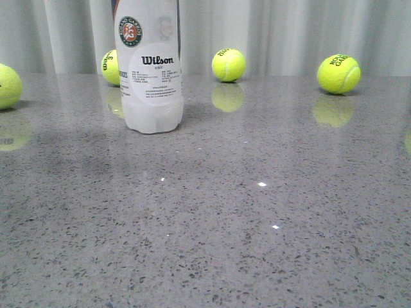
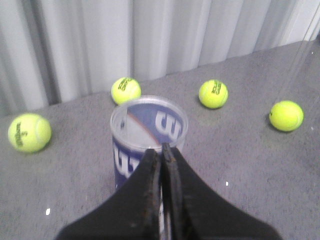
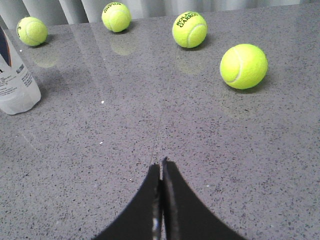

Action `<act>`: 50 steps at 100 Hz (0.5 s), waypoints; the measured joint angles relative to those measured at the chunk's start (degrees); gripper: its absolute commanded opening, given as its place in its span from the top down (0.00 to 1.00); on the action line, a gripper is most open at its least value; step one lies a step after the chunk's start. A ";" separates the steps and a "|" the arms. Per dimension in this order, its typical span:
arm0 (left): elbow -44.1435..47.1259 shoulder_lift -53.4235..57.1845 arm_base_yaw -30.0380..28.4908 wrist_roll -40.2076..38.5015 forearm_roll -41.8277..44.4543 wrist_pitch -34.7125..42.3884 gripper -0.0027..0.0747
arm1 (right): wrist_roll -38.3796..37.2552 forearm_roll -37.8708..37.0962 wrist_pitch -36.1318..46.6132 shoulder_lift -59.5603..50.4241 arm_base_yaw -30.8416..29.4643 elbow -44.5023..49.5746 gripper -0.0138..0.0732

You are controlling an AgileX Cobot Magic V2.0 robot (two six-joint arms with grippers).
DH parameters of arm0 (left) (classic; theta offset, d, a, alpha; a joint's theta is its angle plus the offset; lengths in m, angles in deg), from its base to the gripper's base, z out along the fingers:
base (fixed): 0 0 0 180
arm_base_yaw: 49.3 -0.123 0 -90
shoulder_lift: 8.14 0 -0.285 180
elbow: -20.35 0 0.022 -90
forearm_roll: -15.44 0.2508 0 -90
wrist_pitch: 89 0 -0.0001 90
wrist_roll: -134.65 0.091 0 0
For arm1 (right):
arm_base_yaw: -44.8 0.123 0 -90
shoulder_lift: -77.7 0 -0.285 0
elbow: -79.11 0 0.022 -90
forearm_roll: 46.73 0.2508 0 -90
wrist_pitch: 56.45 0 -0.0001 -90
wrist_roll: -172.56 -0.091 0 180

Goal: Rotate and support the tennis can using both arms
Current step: 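Release the can and raise the left gripper away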

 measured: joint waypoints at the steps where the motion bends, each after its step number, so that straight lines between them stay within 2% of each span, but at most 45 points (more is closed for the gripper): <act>1: 0.92 0.33 0.00 0.00 0.00 0.27 0.99 | 0.00 0.00 0.00 0.00 0.00 0.00 0.90; 26: 15.70 11.71 0.00 0.00 0.00 3.19 0.99 | 0.00 0.00 0.00 0.00 0.00 0.00 0.90; 50: 25.29 18.97 0.00 0.00 0.00 4.41 0.99 | 0.00 0.00 0.00 0.00 0.00 0.00 0.90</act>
